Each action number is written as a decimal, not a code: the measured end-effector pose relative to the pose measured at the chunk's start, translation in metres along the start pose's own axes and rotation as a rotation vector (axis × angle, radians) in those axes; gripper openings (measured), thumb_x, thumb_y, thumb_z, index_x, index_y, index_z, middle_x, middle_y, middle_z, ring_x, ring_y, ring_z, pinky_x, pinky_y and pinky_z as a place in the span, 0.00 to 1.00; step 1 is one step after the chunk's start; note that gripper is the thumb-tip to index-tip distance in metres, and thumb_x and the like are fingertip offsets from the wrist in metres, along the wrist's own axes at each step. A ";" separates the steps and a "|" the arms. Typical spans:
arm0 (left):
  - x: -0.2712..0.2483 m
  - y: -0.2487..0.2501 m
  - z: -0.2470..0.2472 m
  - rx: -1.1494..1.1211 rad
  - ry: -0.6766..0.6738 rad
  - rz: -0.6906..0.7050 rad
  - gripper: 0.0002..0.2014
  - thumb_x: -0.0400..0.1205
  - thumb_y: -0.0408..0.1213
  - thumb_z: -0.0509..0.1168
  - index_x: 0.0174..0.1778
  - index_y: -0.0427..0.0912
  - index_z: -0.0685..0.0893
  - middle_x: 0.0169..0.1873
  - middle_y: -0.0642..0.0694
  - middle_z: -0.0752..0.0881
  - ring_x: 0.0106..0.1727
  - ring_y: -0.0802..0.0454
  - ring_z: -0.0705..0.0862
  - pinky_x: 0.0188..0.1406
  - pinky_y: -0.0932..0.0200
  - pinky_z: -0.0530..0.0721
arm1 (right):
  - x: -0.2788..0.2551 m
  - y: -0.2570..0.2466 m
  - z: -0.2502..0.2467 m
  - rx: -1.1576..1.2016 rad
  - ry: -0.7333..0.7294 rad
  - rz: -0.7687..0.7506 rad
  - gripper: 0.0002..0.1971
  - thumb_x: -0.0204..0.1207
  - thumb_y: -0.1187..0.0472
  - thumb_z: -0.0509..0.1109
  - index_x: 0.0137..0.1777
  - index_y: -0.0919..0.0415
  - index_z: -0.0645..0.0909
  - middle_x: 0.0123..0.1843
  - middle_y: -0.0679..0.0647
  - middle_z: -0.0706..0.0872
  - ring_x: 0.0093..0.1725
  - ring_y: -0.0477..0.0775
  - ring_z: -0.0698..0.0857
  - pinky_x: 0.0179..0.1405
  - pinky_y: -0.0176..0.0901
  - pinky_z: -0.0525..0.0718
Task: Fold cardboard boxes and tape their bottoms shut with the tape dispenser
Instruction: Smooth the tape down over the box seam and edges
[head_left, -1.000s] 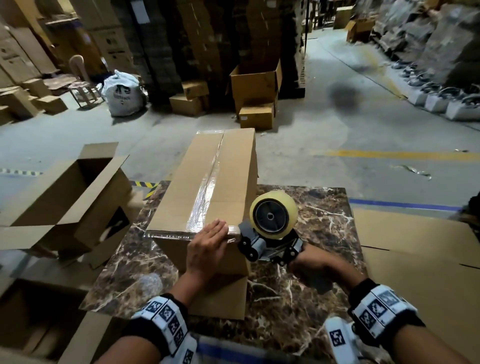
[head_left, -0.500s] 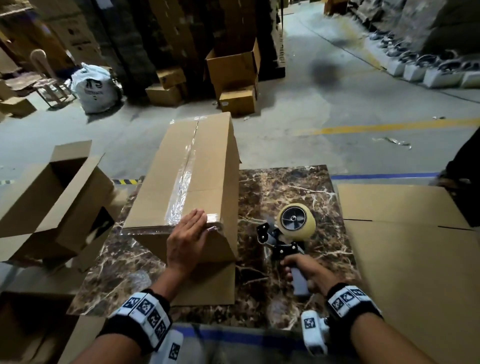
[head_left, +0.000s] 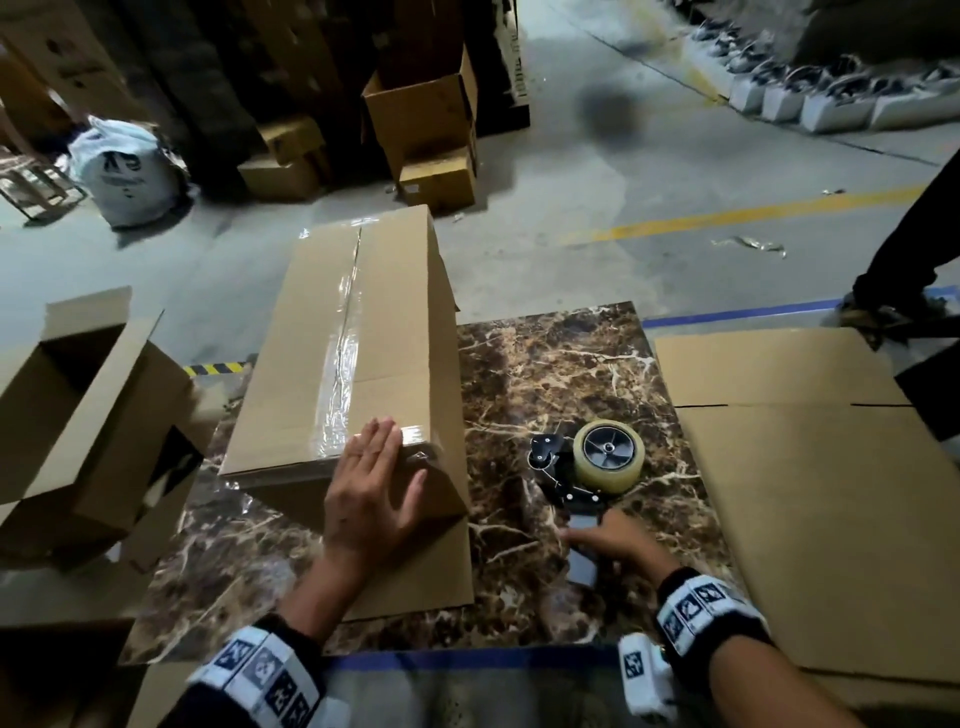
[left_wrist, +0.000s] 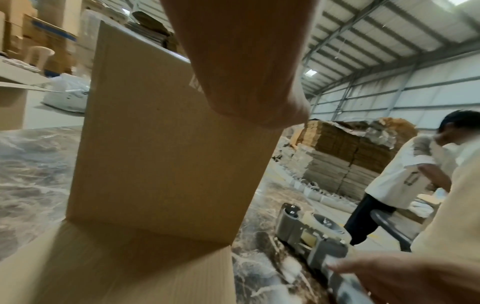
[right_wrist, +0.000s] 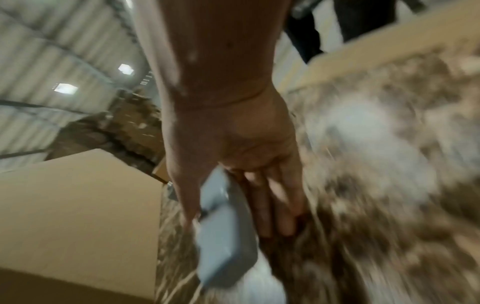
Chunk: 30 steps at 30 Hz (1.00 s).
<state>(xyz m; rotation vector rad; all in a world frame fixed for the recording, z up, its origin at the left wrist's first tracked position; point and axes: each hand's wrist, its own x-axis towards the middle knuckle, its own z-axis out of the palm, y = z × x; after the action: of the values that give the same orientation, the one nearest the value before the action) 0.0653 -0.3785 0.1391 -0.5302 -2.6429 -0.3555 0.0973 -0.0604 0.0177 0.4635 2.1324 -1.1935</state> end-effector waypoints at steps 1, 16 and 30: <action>0.000 0.001 -0.003 -0.012 -0.035 -0.003 0.31 0.82 0.53 0.59 0.75 0.34 0.77 0.76 0.38 0.75 0.79 0.45 0.71 0.79 0.43 0.69 | -0.007 -0.004 -0.009 -0.243 0.013 0.024 0.22 0.69 0.36 0.77 0.35 0.56 0.85 0.35 0.50 0.88 0.33 0.48 0.84 0.33 0.40 0.80; 0.093 -0.068 -0.056 -0.359 -0.392 0.173 0.25 0.85 0.56 0.56 0.76 0.50 0.77 0.77 0.50 0.75 0.77 0.54 0.72 0.75 0.54 0.72 | -0.069 -0.238 0.029 0.761 0.228 -0.578 0.28 0.85 0.40 0.53 0.78 0.57 0.71 0.75 0.53 0.74 0.72 0.51 0.75 0.76 0.55 0.73; 0.091 -0.095 -0.012 0.000 -0.559 0.516 0.39 0.82 0.72 0.29 0.86 0.54 0.47 0.85 0.48 0.45 0.87 0.50 0.41 0.83 0.57 0.36 | -0.036 -0.258 0.085 0.835 0.233 -0.562 0.41 0.76 0.26 0.32 0.88 0.43 0.44 0.89 0.46 0.46 0.86 0.43 0.50 0.84 0.47 0.45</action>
<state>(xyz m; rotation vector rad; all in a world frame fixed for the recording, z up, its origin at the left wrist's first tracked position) -0.0465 -0.4391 0.1750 -1.4474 -2.8601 -0.0444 0.0052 -0.2678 0.1713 0.3596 1.9134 -2.4741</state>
